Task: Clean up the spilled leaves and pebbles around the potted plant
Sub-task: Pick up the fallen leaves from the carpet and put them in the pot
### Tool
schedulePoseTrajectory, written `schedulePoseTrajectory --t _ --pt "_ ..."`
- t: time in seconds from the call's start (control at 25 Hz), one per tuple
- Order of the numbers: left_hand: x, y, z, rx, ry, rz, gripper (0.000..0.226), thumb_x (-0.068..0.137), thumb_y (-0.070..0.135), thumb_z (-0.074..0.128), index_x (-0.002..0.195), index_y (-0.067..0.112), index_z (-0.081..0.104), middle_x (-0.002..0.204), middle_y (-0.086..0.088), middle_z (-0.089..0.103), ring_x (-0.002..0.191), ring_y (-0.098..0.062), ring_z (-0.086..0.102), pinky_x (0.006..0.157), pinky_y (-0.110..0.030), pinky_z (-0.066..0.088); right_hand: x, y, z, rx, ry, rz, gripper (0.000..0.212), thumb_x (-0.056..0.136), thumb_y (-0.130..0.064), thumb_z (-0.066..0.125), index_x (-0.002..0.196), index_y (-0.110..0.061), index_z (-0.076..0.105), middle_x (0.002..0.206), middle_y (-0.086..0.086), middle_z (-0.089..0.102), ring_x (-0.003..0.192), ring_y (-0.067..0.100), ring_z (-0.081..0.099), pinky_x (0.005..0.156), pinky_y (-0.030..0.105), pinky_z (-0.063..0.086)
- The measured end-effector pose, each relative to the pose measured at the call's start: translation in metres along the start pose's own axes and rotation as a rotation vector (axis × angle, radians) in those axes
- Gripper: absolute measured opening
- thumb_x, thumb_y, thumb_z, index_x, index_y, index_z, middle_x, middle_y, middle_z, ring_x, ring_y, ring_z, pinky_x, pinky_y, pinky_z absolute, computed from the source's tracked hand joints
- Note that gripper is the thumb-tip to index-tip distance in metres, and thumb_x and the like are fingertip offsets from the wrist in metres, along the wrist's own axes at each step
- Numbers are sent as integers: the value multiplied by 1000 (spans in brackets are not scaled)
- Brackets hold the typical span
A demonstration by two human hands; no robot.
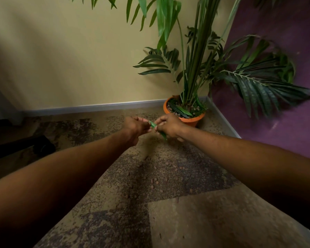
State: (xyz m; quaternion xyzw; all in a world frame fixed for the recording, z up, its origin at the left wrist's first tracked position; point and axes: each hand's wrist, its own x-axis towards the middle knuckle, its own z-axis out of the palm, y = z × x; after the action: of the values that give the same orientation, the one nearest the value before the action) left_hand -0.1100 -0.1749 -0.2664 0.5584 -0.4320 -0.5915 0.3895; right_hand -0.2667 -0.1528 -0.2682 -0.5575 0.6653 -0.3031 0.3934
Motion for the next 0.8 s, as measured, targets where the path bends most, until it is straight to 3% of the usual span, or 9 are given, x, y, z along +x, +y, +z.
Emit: schedulePoseTrajectory --t 0.12,0.24,0.4,0.52,0.64,0.8 --pt "5 14 12 -41 26 42 20 90 -14 66 80 2 58 79 -16 65 63 -23 68 63 -34 64 3 -5 -13 -23 125 -55 20 91 5 69 109 -2 75 81 6 69 73 16 62 75 34 55" --pt "4 20 22 63 -13 65 13 94 -6 65 95 4 57 77 -11 64 52 -15 59 58 -34 60 9 -2 -30 -107 370 -89 19 88 4 68 88 -15 72 80 2 68 79 18 64 76 33 54" --pt "0 20 24 300 -68 147 13 94 -4 65 102 5 59 85 -16 63 67 -22 59 56 -31 51 15 5 -61 -277 642 -57 28 92 0 54 78 -23 64 90 5 71 87 23 67 70 32 52" --pt "-1 8 20 509 -123 252 15 92 -1 67 106 -4 63 95 -22 68 79 -26 62 59 -34 52 24 14 -82 -387 649 -74 24 95 -4 48 93 -16 68 93 11 68 82 23 62 68 36 54" --pt "0 -15 13 682 -197 332 17 92 6 70 107 2 65 108 -18 69 79 -22 62 65 -35 52 34 26 -93 -331 599 -61 22 97 -15 43 93 -15 65 87 8 58 74 16 52 56 30 38" --pt "10 -36 -6 831 -172 353 18 92 11 71 109 5 67 115 -11 69 86 -19 61 66 -27 44 46 38 -92 -479 487 -204 19 102 -13 42 102 -13 62 104 3 54 88 17 53 77 36 44"
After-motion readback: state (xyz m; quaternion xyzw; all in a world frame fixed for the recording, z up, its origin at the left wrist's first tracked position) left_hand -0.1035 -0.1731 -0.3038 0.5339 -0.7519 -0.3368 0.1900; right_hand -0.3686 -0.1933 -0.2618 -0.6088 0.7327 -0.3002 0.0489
